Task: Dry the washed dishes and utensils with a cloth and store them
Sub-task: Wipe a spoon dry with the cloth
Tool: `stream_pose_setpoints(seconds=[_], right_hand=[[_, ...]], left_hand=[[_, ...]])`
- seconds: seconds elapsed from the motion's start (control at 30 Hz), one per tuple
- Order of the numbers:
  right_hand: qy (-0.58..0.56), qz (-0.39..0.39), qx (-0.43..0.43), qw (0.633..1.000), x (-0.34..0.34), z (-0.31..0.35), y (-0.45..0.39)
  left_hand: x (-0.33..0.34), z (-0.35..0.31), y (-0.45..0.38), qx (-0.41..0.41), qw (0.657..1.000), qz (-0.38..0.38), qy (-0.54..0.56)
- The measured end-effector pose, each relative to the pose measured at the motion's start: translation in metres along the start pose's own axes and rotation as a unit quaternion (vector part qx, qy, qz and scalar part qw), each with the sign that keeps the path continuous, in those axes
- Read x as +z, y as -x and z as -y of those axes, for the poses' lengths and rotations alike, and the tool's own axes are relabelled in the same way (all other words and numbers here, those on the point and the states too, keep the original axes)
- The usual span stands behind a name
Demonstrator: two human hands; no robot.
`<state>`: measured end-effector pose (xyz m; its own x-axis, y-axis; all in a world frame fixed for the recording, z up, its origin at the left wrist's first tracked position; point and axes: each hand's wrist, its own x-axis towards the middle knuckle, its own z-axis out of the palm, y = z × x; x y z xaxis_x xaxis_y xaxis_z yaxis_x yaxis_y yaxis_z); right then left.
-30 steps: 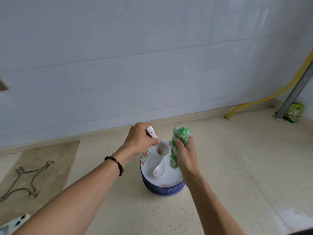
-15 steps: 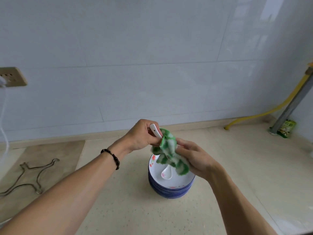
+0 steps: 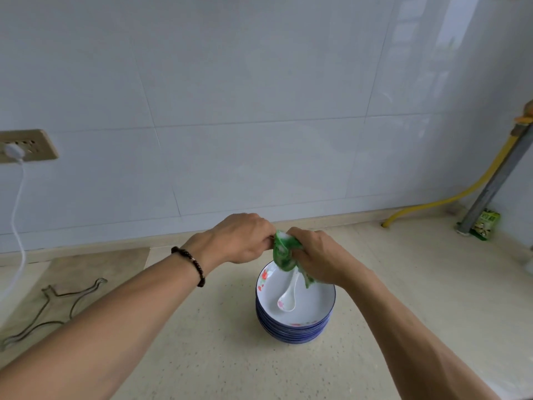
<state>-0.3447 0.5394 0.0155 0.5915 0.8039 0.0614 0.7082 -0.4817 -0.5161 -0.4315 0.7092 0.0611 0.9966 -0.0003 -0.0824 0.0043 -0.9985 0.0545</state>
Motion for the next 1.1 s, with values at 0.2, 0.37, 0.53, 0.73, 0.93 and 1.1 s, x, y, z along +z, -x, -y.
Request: stream_pose_setpoints(seconds=[0.2, 0.37, 0.53, 0.73, 0.93, 1.1], right_hand=[[-0.079, -0.178, -0.049, 0.98, 0.0, -0.011, 0.0], [-0.239, -0.283, 0.065, 0.926, -0.003, 0.003, -0.003], [-0.718, -0.307, 0.255, 0.571, 0.036, 0.03, -0.021], [-0.74, -0.202, 0.158, 0.622, 0.034, 0.017, -0.012], [-0.182, -0.048, 0.031, 0.982, -0.004, -0.008, 0.005], [-0.662, -0.172, 0.081, 0.725, 0.013, 0.005, 0.006]], left_hand=[[0.01, -0.01, 0.004, -0.073, 0.989, -0.086, 0.094], [0.021, -0.026, 0.006, -0.147, 0.927, -0.116, 0.326], [0.028, -0.052, -0.002, -0.206, 0.913, -0.121, 0.33], [0.011, -0.028, 0.004, -0.17, 0.935, -0.057, 0.307], [-0.009, -0.009, 0.017, -0.083, 0.989, 0.008, 0.119], [-0.003, -0.024, 0.013, -0.105, 0.96, -0.082, 0.246]])
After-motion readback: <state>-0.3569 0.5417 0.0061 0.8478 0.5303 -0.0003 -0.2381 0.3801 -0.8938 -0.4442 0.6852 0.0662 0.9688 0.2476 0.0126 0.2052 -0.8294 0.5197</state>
